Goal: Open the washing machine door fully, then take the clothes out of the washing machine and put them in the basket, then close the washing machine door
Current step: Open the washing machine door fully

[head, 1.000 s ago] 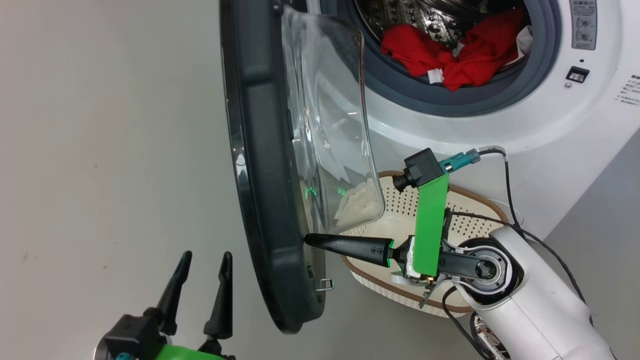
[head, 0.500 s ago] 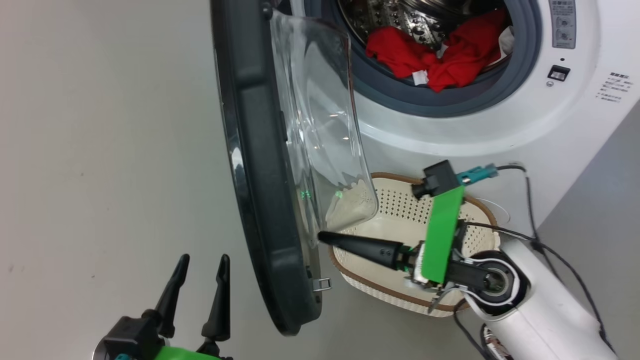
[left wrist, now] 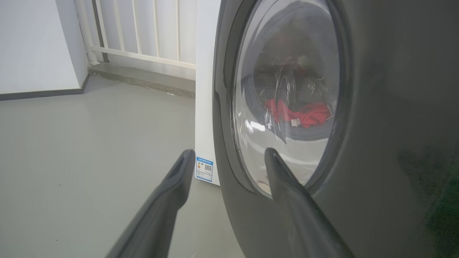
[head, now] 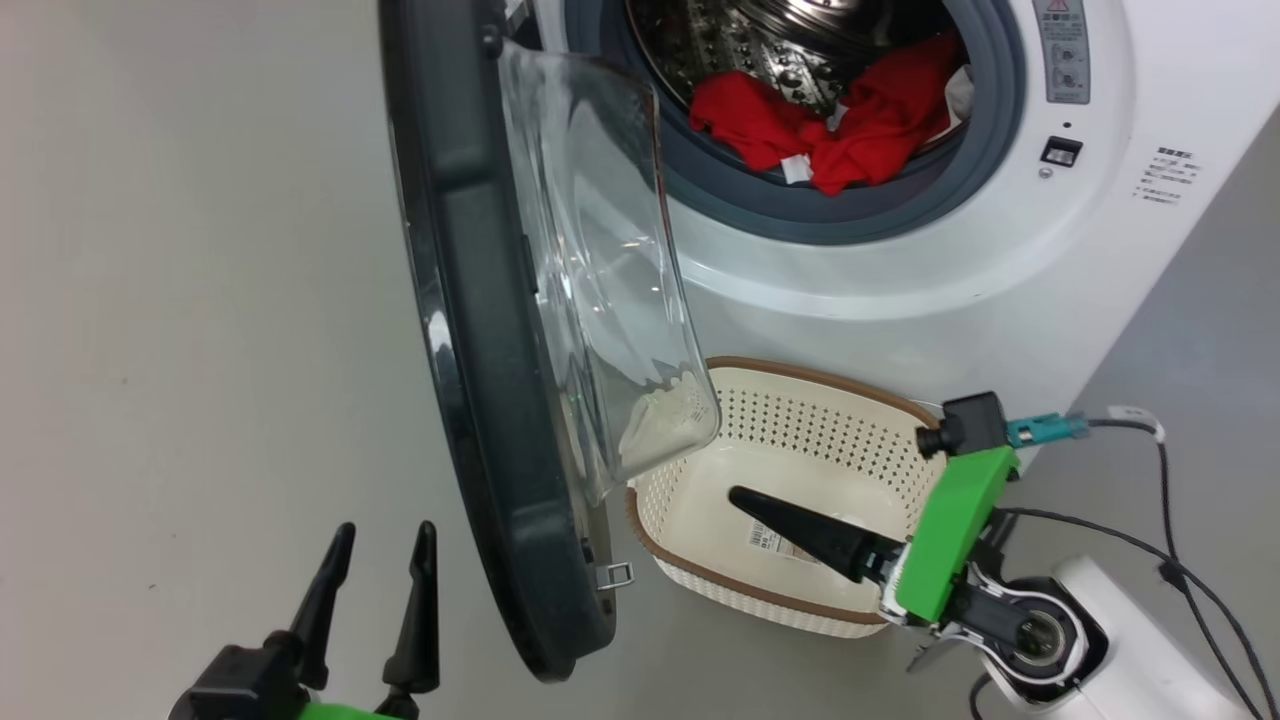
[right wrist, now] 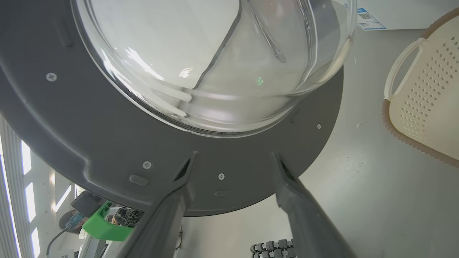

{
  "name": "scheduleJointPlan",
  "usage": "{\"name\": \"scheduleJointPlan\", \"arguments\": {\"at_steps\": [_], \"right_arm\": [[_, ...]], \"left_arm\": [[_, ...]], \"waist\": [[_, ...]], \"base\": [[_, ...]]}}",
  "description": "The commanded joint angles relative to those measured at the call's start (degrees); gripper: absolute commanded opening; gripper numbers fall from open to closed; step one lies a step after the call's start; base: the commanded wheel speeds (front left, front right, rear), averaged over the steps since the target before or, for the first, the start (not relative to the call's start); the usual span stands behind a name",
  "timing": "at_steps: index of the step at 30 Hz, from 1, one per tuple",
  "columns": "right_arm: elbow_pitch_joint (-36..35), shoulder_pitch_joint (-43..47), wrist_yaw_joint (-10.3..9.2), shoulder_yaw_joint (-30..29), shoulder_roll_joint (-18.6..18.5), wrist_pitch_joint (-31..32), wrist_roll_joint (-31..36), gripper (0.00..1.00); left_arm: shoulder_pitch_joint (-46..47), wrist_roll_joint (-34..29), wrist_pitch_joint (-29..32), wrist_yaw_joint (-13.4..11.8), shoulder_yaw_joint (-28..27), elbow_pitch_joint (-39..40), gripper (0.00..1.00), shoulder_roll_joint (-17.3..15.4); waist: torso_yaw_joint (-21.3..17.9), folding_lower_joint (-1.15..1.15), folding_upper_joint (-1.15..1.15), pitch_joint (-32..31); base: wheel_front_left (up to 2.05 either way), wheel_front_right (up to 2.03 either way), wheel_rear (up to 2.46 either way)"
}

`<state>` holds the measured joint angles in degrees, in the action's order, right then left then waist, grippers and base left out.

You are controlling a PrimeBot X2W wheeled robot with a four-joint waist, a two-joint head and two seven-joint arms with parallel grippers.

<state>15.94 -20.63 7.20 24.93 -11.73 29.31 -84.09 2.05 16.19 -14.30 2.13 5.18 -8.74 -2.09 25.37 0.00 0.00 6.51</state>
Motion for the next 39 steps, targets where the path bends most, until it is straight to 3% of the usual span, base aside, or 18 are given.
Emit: {"name": "scheduleJointPlan", "arguments": {"at_steps": [1,18,30,36,39], "right_arm": [[-1.52,0.48,0.29,0.78,-0.54,-1.35,0.86,1.0],[0.4,5.45,0.29,2.01,-5.91,-18.7,3.37,1.0],[7.41,4.23,0.29,12.18,-11.51,-40.23,15.31,1.0],[12.05,2.45,0.29,14.71,-11.85,-44.13,20.92,1.0],[12.17,2.45,0.29,10.81,-10.96,-44.26,25.73,1.0]], "left_arm": [[0.31,-0.47,-0.7,0.32,-2.37,1.25,1.0,-0.78],[-0.48,-0.56,-0.7,0.39,-3.93,0.79,1.0,-0.78],[-0.67,-0.46,-0.7,0.22,-4.18,0.6,1.0,-0.78],[-0.58,-0.52,-0.7,0.14,-4.25,0.33,1.0,-0.78],[-0.61,-0.53,-0.7,0.02,-4.35,0.36,1.0,-0.78]], "waist": [[-0.5,0.0,0.0,0.08],[-2.44,0.0,0.0,-0.55],[-2.28,0.0,0.0,-0.86],[-2.19,0.0,0.0,-1.05],[-2.29,0.0,0.0,-1.08]], "base": [[0.0,0.0,0.0],[0.0,0.0,0.0],[0.0,0.0,0.0],[0.0,0.0,0.0],[0.0,0.0,0.0]]}}
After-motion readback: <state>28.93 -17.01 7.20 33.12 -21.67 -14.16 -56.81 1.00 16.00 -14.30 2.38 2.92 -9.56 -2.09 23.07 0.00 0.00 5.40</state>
